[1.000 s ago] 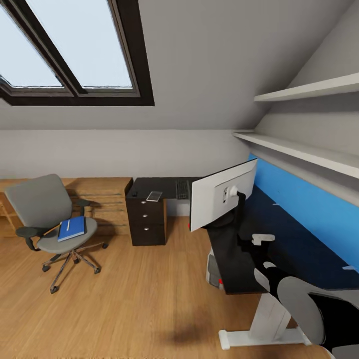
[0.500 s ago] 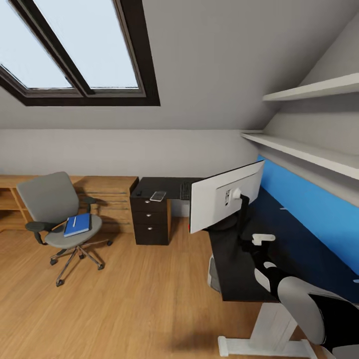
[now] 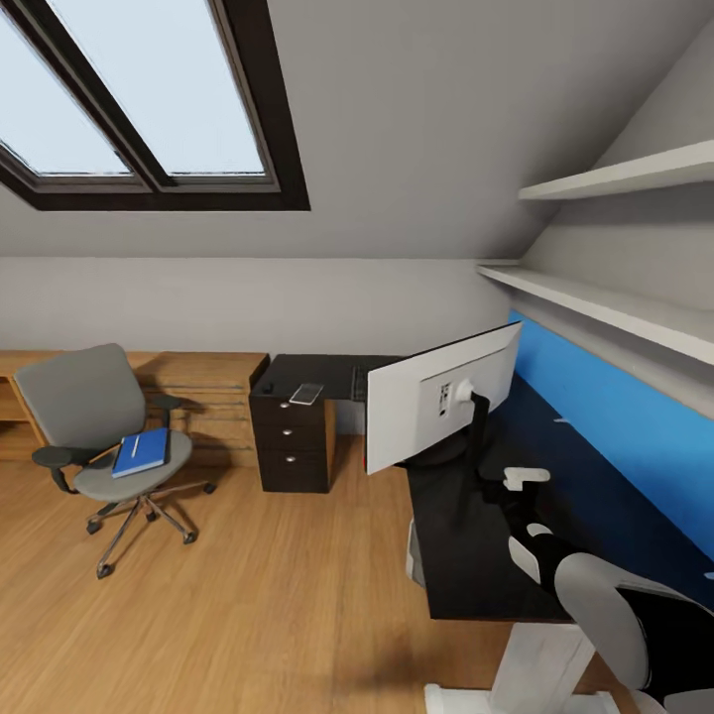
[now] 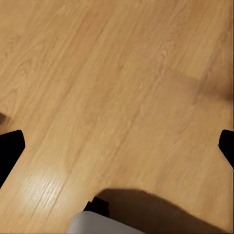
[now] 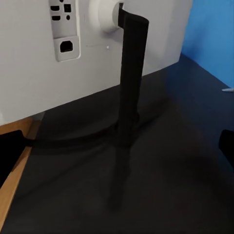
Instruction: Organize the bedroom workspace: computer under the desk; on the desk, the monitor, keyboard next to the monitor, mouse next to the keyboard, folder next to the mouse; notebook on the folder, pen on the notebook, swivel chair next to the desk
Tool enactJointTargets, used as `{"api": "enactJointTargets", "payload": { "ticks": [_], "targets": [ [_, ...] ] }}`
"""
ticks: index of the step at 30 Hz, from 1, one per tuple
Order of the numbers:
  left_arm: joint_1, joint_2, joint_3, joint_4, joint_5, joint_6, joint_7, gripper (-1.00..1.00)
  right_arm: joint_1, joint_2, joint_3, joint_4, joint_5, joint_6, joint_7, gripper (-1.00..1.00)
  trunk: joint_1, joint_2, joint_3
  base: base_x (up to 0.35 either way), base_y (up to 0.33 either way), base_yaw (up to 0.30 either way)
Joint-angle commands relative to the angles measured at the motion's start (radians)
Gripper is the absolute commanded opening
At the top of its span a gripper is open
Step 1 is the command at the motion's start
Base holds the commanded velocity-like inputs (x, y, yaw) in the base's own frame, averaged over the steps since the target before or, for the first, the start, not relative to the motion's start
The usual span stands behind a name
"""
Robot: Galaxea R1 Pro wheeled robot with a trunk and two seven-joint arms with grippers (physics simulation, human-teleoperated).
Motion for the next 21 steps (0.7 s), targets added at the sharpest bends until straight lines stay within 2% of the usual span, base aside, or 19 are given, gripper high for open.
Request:
{"api": "enactJointTargets", "payload": {
  "ticks": [1, 16, 21],
  "targets": [
    [-0.001, 0.0, -0.009, 0.0, 0.007, -0.004, 0.006, 1.0, -0.001, 0.0, -0.007, 0.002, 0.011, -0.003, -0.004, 1.0, 0.001, -0.002, -0.002, 0.087, -0.072, 0.0],
    [-0.001, 0.001, -0.008, 0.0, 0.007, -0.005, 0.002, 1.0, -0.001, 0.001, -0.006, 0.002, 0.011, 0.001, -0.004, 1.0, 0.001, -0.002, -0.002, 0.147, -0.009, 0.0],
    [-0.001, 0.001, -0.009, 0.0, 0.007, -0.005, 0.002, 1.0, -0.001, 0.0, -0.005, 0.002, 0.012, 0.001, -0.003, 1.0, 0.001, -0.002, -0.002, 0.234, 0.0, 0.0]
  ]
}}
